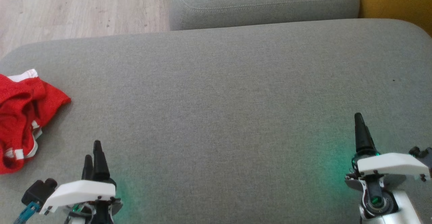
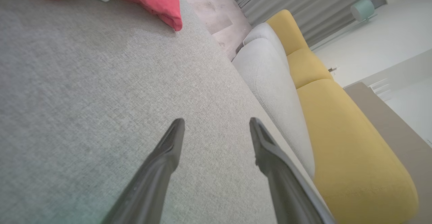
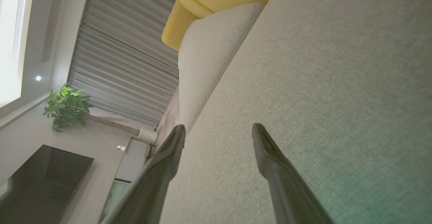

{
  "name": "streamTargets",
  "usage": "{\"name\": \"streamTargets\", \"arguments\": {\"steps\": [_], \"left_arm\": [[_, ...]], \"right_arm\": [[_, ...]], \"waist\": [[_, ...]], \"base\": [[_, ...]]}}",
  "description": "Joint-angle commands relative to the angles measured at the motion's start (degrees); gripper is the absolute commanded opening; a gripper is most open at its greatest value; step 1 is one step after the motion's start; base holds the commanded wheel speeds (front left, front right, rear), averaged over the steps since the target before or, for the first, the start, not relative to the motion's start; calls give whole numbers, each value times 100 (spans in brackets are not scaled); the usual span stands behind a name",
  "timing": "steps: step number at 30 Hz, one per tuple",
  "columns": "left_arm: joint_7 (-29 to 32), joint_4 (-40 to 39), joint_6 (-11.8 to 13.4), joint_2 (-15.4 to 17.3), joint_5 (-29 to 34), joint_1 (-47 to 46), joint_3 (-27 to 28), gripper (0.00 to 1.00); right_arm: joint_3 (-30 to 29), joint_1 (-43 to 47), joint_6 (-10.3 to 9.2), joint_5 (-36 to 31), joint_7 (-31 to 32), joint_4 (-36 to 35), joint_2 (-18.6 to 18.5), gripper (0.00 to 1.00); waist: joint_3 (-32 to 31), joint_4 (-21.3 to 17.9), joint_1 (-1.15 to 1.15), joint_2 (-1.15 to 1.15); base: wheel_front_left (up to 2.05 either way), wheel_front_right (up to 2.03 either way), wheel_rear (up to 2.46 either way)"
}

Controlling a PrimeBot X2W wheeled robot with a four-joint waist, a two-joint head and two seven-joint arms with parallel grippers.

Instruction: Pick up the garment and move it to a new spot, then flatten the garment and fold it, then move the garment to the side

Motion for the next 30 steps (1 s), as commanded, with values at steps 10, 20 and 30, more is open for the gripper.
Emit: {"name": "streamTargets", "arguments": {"steps": [10,20,30], "left_arm": [[-223,-70,141,194,894,-406,-76,100],[-392,-66,268,262,1616,-517,-195,100],[-562,-118,341,334,2305,-591,-301,100]], "right_arm": [[228,-543,-1,-905,-236,6,-174,100],[348,-723,-2,-1636,-405,45,-194,100],[451,-839,-2,-2322,-574,54,-184,100]], "waist": [[82,-31,0,0],[146,-50,0,0],[198,-77,0,0]], "base": [[0,0,0],[0,0,0],[0,0,0]]}}
